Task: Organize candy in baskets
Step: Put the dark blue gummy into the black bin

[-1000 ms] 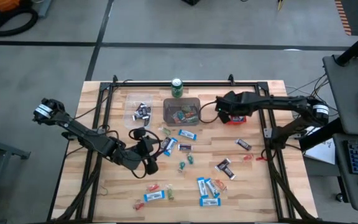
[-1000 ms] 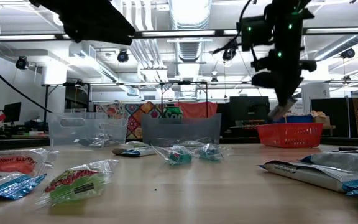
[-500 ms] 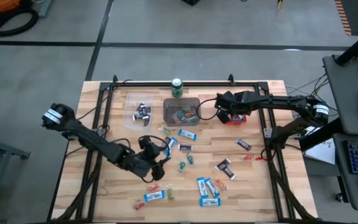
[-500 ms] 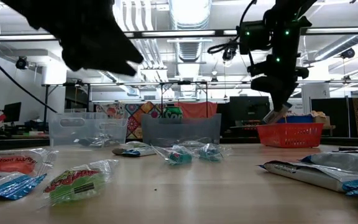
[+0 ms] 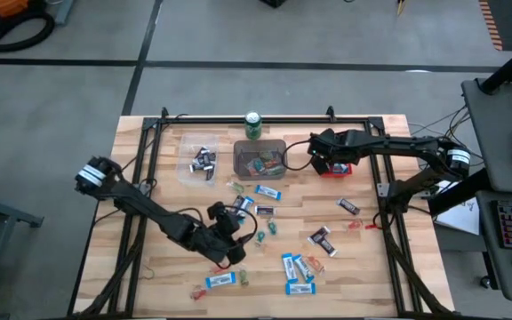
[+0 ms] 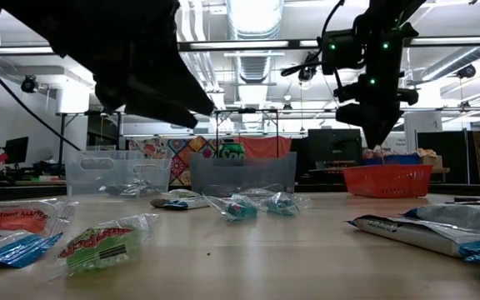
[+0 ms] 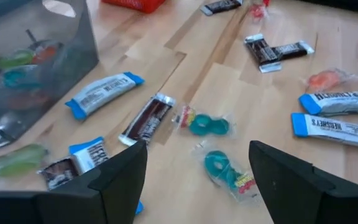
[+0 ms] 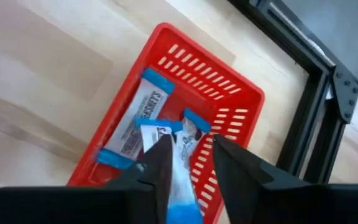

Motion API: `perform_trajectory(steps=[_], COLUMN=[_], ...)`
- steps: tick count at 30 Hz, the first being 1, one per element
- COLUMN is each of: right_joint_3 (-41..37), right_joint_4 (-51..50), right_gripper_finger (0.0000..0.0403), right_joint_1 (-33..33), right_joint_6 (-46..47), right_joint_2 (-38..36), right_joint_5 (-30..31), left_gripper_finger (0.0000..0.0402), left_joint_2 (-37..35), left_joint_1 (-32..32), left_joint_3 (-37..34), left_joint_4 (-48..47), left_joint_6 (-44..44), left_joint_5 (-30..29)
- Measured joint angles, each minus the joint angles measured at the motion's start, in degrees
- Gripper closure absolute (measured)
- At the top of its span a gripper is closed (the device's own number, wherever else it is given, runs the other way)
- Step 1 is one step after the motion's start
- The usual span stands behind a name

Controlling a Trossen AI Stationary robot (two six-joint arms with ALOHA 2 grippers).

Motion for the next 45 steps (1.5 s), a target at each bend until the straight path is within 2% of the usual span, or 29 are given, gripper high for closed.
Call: perform_trajectory(steps=[5, 18, 23, 29, 38, 40, 45], right_joint_3=[0.0, 0.13, 0.13, 0.13, -0.07, -0.09, -0.11], right_joint_4=[0.04, 0.55, 0.57, 0.8, 1.36, 1.43, 1.91], right_gripper_finger=[0.0257, 0.0255, 0.0255, 0.0255, 0.0255, 0.0255, 0.0255], right_joint_1=[0.11, 3.28, 4.21, 5.02, 5.09, 5.09, 5.09], right_joint_6=[0.43, 1.03, 1.65, 1.96, 1.98, 1.98, 1.98], right_joint_2=[-0.04, -0.2, -0.2, -0.2, -0.2, -0.2, -0.2], right_joint_5=[0.05, -0.27, -0.41, -0.43, -0.41, -0.41, -0.41], left_gripper_finger=[0.0136, 0.0137, 0.0155, 0.0214, 0.0378, 0.0393, 0.0385], left_joint_2=[4.07, 17.99, 22.08, 23.16, 19.55, 17.56, 10.43], left_joint_1=[-0.06, 0.42, 0.5, 0.46, 0.58, 0.58, 0.6], left_joint_3=[1.71, 9.37, 12.12, 13.69, 13.95, 13.95, 14.0], left_joint_4=[-0.05, 0.36, 0.23, -1.26, -10.43, -12.72, -19.81], left_joint_6=[-2.24, -2.71, -2.96, -3.26, -2.83, -2.28, 1.32], left_joint_5=[-0.05, 0.66, 2.28, 1.39, 1.75, 1.59, -3.28])
